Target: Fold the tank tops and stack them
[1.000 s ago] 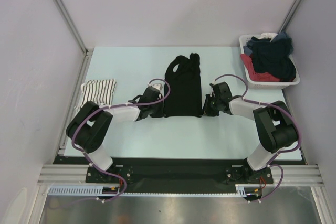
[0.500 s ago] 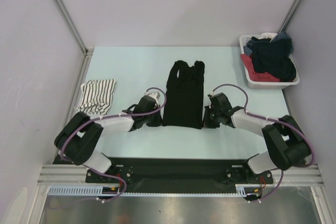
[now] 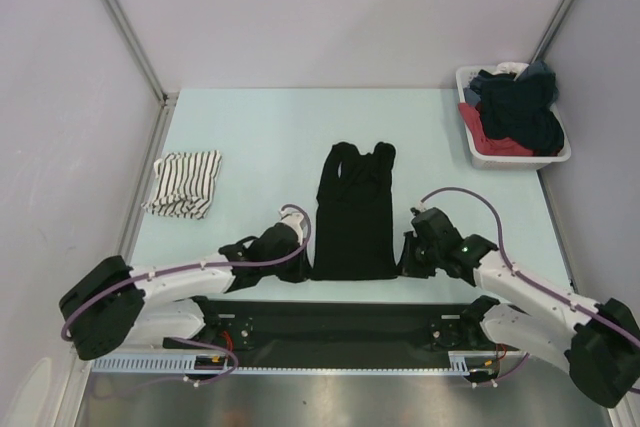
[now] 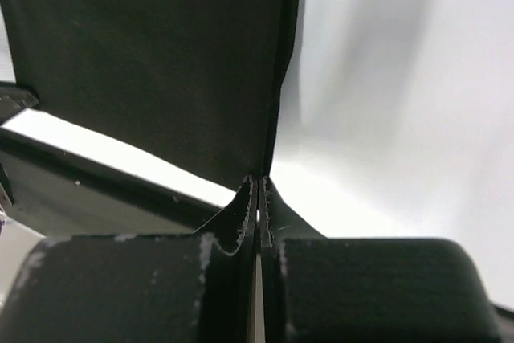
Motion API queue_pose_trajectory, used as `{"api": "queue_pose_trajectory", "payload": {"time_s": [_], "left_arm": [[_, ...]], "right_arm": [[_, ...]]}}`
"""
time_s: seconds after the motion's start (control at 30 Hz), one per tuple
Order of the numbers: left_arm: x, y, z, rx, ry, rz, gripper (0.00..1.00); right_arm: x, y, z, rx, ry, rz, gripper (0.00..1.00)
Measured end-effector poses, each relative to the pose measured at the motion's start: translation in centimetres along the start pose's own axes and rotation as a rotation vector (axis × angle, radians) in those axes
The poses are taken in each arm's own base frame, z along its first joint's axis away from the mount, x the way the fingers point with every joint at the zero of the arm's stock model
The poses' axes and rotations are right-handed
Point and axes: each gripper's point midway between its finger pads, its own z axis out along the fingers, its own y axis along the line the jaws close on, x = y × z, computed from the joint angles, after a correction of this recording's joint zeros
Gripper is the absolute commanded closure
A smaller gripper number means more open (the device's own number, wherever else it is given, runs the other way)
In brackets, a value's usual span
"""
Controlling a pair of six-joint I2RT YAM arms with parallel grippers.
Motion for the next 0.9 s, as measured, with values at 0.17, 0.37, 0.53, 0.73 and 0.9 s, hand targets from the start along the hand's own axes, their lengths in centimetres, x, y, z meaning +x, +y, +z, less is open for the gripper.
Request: {"api": "queue_pose_trajectory", "payload": {"time_s": [0.17,0.37,0.53,0.73,0.9], "left_arm": [[0.8,-1.9,-1.6,0.048,-0.005,-0.001,1.00],[0.4,-2.3,-3.2,0.062,-0.033,-0.038,1.00],[0.4,-2.3,-4.0,0.058,-0.028,-0.045,1.00],[-1.6,-3.8,-5.3,0.058,-0.052,-0.034,1.00],[-6.5,-6.3,-7.0,0.084,-0.142,-0.015,1.00]], "right_arm": [[1.2,0.1,-1.6,-0.002,0.001,0.003,1.00],[1.3,0.3,-3.7,0.010,-0.008,0.001,1.00],[0.0,1.4,-5.2,-0.006,-0.053,-0.003,1.00],[-1.6,2.4,-6.3,0.001,-0.092,-0.011,1.00],[-5.3,3.9,-7.7,-0.001,-0.172,-0.015,1.00]]}}
